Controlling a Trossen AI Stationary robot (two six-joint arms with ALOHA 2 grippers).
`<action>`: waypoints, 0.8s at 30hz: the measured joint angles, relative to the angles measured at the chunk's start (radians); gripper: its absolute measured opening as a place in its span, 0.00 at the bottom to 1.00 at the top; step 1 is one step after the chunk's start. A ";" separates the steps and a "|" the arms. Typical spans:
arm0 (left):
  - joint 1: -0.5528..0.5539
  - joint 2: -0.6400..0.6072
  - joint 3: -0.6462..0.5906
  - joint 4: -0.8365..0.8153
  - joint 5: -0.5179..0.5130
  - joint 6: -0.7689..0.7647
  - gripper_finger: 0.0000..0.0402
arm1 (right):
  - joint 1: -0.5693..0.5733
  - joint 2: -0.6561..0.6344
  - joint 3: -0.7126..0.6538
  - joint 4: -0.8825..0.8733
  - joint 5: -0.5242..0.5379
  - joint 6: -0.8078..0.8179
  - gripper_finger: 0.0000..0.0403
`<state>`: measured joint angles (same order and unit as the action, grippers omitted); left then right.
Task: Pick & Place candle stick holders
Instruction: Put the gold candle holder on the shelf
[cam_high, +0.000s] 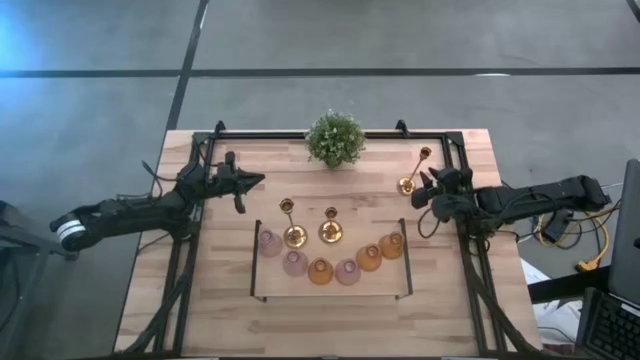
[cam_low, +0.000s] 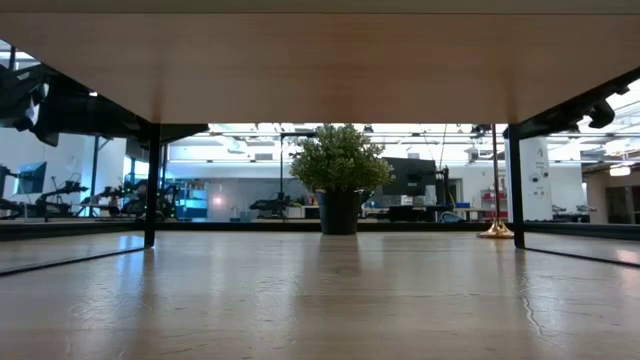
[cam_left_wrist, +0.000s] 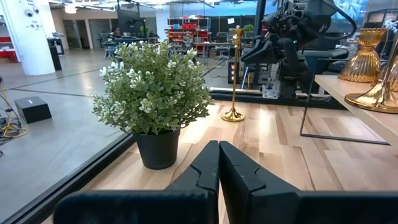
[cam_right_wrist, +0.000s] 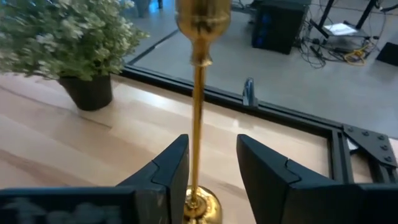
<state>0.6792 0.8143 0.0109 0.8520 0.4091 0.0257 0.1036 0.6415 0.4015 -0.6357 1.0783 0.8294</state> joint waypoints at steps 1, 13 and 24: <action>0.000 0.000 0.000 0.000 0.000 0.000 0.03 | -0.016 0.000 0.000 0.003 -0.011 -0.014 0.33; 0.000 0.000 0.000 -0.001 0.000 0.000 0.03 | -0.155 -0.020 -0.053 0.223 -0.143 -0.229 0.34; 0.000 0.000 0.000 -0.001 0.000 0.000 0.03 | -0.243 -0.073 -0.098 0.291 -0.211 -0.274 0.36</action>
<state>0.6792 0.8143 0.0109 0.8507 0.4091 0.0256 -0.1397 0.5690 0.3034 -0.3444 0.8674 0.5551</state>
